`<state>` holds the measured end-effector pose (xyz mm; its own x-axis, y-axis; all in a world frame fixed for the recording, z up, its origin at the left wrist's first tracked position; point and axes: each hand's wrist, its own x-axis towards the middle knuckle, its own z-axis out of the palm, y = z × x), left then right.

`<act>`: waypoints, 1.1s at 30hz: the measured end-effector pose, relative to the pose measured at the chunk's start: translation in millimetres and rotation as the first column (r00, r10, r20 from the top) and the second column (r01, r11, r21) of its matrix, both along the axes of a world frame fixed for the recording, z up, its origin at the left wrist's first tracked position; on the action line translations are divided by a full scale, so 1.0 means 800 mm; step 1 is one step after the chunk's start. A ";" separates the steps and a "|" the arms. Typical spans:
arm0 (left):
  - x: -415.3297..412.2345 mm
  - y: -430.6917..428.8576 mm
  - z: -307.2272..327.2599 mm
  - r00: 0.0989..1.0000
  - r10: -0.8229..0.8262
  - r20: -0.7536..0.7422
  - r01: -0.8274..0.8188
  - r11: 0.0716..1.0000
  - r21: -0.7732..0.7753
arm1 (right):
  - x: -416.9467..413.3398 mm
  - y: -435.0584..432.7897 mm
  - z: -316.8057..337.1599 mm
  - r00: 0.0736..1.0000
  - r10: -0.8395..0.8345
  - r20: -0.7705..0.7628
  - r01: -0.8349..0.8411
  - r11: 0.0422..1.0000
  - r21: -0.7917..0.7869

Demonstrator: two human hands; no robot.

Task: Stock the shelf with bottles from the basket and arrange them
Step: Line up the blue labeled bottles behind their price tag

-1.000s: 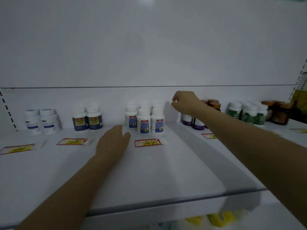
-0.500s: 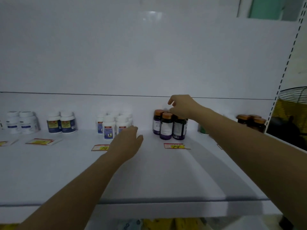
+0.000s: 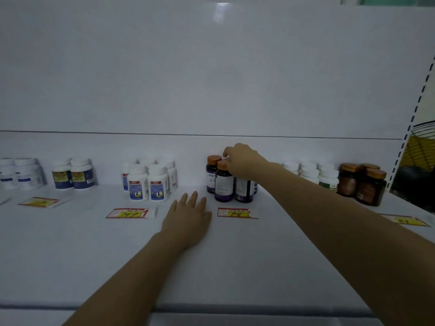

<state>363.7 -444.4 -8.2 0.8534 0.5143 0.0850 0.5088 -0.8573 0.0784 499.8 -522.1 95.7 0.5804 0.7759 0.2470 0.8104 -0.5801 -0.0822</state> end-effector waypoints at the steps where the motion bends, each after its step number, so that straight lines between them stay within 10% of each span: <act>1: 0.002 0.003 -0.003 1.000 -0.009 -0.020 0.008 1.000 -0.022 | 0.001 0.005 -0.003 1.000 -0.011 0.021 0.012 1.000 -0.024; 20: 0.002 0.007 -0.005 0.995 -0.036 -0.090 0.028 0.996 -0.087 | -0.019 0.012 -0.016 1.000 0.029 0.013 -0.030 0.991 0.128; 24: 0.002 0.005 0.003 0.991 0.052 0.123 -0.026 0.978 -0.207 | -0.018 0.004 -0.002 0.987 0.095 -0.130 -0.051 0.952 0.302; 28: 0.000 0.004 0.026 0.830 0.261 0.492 0.172 0.721 -0.671 | -0.021 -0.014 0.009 0.940 0.230 -0.250 -0.099 0.889 0.448; 33: -0.008 -0.005 0.039 0.806 0.153 0.572 0.370 0.625 -0.688 | -0.022 -0.025 0.002 0.920 0.219 -0.326 -0.028 0.864 0.503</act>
